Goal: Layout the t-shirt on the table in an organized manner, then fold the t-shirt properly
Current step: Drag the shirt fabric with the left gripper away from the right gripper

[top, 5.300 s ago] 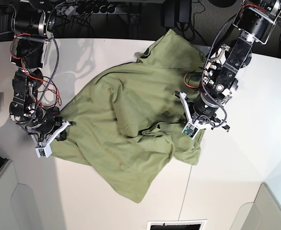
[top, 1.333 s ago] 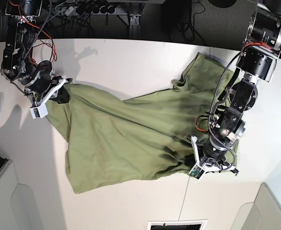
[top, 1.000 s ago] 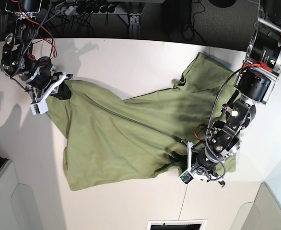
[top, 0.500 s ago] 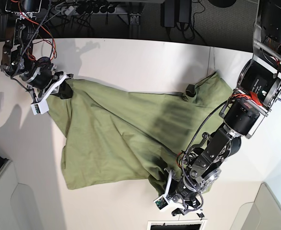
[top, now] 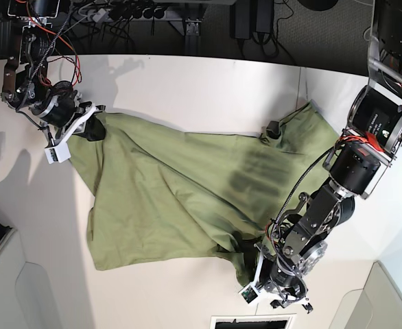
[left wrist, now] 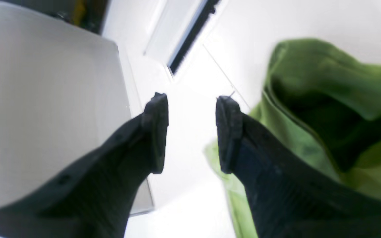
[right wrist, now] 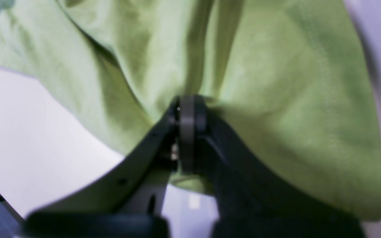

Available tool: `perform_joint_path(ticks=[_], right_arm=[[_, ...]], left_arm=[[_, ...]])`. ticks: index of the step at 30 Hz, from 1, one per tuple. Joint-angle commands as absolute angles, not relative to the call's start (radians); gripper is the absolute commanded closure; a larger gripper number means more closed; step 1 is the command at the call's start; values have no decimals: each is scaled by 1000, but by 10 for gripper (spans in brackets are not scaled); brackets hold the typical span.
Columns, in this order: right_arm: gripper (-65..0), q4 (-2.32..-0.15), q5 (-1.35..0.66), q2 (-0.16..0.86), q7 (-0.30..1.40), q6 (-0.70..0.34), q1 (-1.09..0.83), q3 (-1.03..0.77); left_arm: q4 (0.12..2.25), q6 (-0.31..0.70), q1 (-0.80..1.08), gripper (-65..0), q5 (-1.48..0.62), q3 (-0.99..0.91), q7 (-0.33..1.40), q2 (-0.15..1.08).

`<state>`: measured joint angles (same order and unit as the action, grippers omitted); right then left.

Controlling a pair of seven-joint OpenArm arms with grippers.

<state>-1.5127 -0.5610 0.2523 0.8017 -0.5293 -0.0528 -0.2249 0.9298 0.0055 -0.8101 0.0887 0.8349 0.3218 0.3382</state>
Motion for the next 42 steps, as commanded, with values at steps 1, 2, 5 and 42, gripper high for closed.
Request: perform_joint_path(ticks=[1,2,5,42], right_arm=[[0,-1522,-561,263,813,-537,-47,-228],[0,-1522,-561,263,813,-537,-47,-228],[0,-1522,-560,263,814,-537,-48,-228],[0,-1522,-558,263,820,-538,-47,-228]], left_arm=[[943,-15,-871,-264,90,826,315,340],[943,-14,-882,-264,78,826,315,340],[943,57,-901,-264,112,826,312,335],[836,-97,-696,-230,57,826,247,278]])
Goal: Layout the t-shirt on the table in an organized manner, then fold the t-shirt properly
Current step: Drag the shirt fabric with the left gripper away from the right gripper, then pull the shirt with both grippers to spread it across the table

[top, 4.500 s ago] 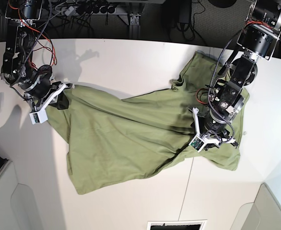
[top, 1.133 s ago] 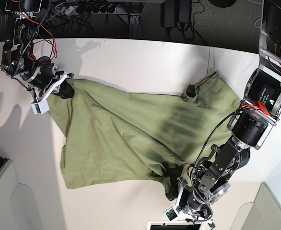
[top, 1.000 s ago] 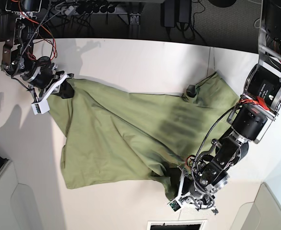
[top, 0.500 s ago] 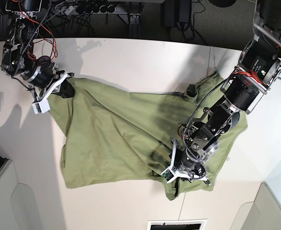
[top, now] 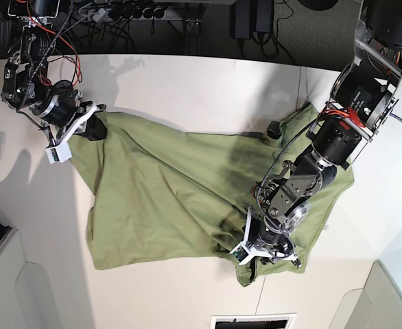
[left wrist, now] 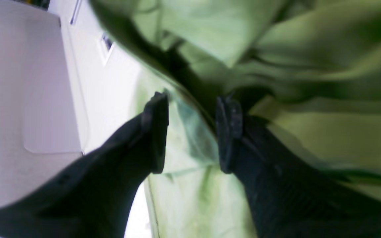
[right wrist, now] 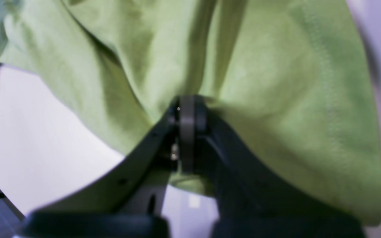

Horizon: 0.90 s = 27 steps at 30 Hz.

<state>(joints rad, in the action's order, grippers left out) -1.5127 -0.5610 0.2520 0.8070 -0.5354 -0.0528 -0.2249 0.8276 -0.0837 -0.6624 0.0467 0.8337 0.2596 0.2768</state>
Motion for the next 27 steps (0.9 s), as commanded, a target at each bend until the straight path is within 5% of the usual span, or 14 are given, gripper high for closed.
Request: perform_joint_path(ticks=[1,5,14,15,18,19,27], right_arm=[[0,-1522,-558,262,820,-538,-47,-228],[0,-1522,-558,263,820,-538,-47,-228],[0,-1522,-559,262,833,-538,-48,-228],[0,-1522,-558,262,836,-538,-48,-228],[0,-1522,-558,255,835,-538,-47,-228],[0,-1522,-558,249,834,-538,-47,-228],[0,-1522,-558,207,803,-540,-40,-228]], left_arm=[[826,-115,-696,-180,62,826,236,277],[789,-150,-698,0,73,826,178,278],[785,-106,-940,0,107,826,117,252],[785,-62,-964,-13,88,826,117,246],[785,22,-1000,-229,46,826,132,235],[785,23,-1000,-258,41,826,148,235],[785,-9,-950,-258,26,826,395,247]])
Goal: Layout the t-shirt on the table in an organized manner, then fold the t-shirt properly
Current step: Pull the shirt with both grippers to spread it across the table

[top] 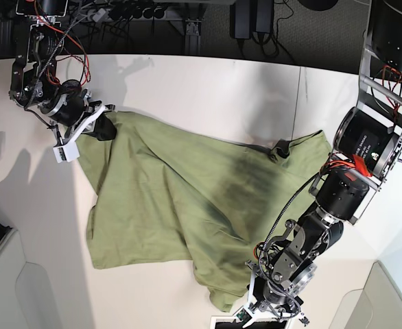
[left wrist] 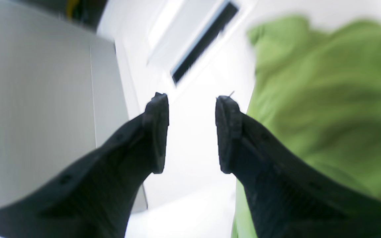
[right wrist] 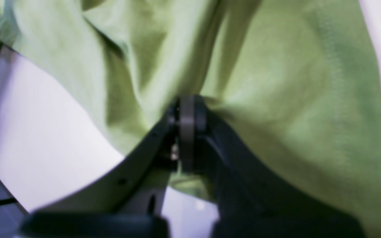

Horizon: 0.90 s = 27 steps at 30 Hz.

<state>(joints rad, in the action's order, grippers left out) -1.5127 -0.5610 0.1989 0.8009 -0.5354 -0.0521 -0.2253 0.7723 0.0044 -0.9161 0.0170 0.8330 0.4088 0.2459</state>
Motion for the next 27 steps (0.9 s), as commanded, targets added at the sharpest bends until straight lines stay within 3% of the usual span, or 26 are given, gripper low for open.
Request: perform_joint_path(ticks=[1,6,9,16,22,27], right_arm=[[0,-1523,-557,202,800,-540,-36,-228],[0,-1523,-557,199,767,-540,-16,-233],[0,-1523,-556,199,746,-540,7,-247],[0,-1523,-457,199,699,-538,112,-253],[0,-1517,-422,200,806,-539,106,-253],[0,-1517,-428,226,809,-539,6,-253]], left_arm=[[785,-19,-941,-258,26,826,420,257],[797,-49,-852,-245,25,826,446,355],[843,-48,-767,-206,25,826,441,428],[997,-64,-569,-206,14,826,438,552],[1015,-64,-449,-206,48,826,418,566],[983,-63,-463,-206,72,826,400,565]])
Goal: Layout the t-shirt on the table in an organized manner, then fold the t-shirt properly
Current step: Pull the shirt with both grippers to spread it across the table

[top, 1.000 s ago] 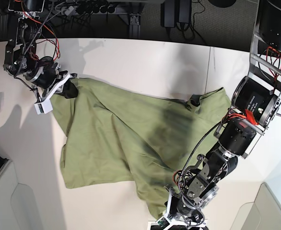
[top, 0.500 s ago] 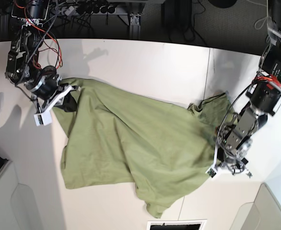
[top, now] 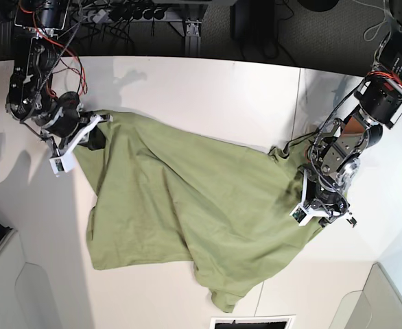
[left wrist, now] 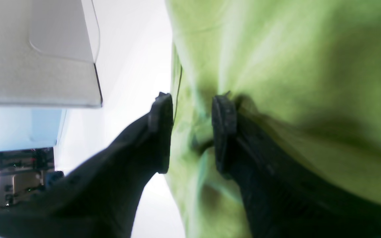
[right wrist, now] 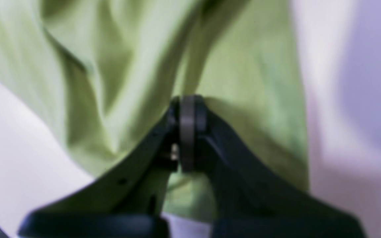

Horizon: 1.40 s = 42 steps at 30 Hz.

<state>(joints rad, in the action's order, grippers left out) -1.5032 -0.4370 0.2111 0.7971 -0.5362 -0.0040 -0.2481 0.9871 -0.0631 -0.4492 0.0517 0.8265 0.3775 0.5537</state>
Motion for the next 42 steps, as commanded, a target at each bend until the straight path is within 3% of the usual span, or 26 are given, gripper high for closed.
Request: perform_joint_path(ticks=[1,8,15,24,31,42], right_arm=[[0,-1517,-434,231,809,-540,-19,-253],[0,-1602,-605,235,813,-562,-214,-253],[0,-1812,-673,172,828,-567,-360,-242],[0,-1925,-531,157,775,-553,-251,-257],[0,-1806,-392,160,714,-527,-51,-256],[0,-1262,-275,179,689,-521,299,-245]], left_arm=[[973,-63,-471,-206,58,826,411,565],[889,-26,-528,-206,33,826,396,559],[834,-20,-613,-206,30,826,401,471],[936,-26,-680,-206,-17,826,517,489],[1254,-55,-657,-206,-109,826,566,630],[1242,-37,-508,-206,-88,826,542,629]])
